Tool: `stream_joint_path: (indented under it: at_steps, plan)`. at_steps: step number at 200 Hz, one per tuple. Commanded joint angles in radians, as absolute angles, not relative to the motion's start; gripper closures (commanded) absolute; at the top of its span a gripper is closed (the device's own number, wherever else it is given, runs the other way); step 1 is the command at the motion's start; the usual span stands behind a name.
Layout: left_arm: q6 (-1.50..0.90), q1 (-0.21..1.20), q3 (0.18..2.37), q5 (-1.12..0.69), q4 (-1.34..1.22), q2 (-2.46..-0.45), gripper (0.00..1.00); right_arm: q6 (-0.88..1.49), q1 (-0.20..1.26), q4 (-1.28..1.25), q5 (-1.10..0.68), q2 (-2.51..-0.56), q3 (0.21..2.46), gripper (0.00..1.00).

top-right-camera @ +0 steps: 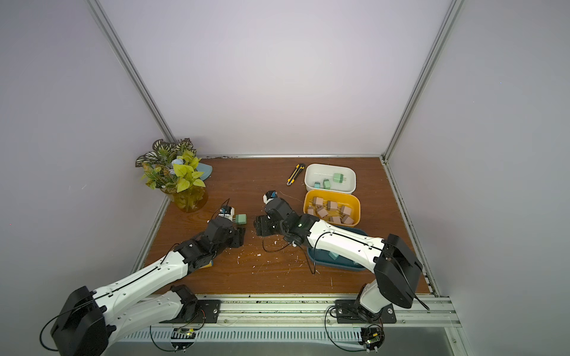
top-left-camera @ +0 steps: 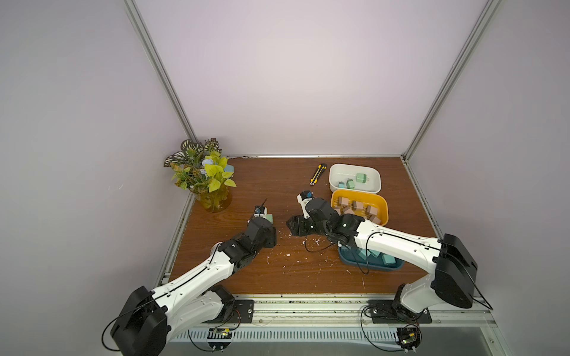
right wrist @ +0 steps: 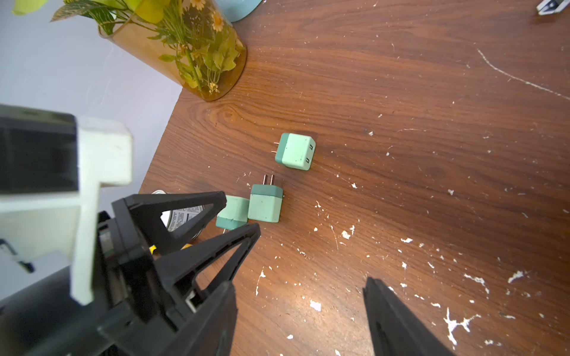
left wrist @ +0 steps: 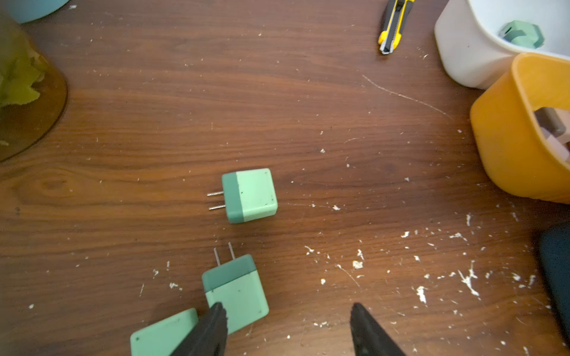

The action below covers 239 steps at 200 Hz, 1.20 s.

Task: Place the plugs by color into the storage box
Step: Pick up the plug from the center of the board.

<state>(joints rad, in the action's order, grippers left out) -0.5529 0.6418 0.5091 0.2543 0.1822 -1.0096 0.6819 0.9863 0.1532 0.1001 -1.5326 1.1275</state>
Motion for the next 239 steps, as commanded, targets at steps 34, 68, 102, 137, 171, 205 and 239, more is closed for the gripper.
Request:
stream_joint_path:
  at_steps: [34,68,102,137,171,205,239]
  plan:
    - [-0.607,0.576,0.44,0.242,0.1,-1.068,0.34,0.688,0.992,0.132,0.108,-1.548,1.157,0.29]
    - [-0.607,0.506,0.428,0.221,0.033,-1.096,0.34,0.687,0.994,0.131,0.116,-1.548,1.149,0.29]
    - [-0.598,0.468,0.442,0.163,-0.033,-1.153,0.35,0.684,0.994,0.136,0.12,-1.556,1.147,0.29]
    - [-0.596,0.468,0.457,0.142,-0.037,-1.216,0.35,0.673,0.994,0.145,0.126,-1.571,1.158,0.29]
    - [-0.56,0.468,0.484,0.126,-0.009,-1.289,0.35,0.669,0.993,0.141,0.127,-1.587,1.161,0.28]
    - [-0.54,0.467,0.495,0.119,-0.017,-1.336,0.43,0.667,0.992,0.149,0.121,-1.6,1.171,0.29]
    - [-0.532,0.468,0.492,0.117,-0.02,-1.347,0.53,0.661,0.992,0.159,0.14,-1.588,1.167,0.28]
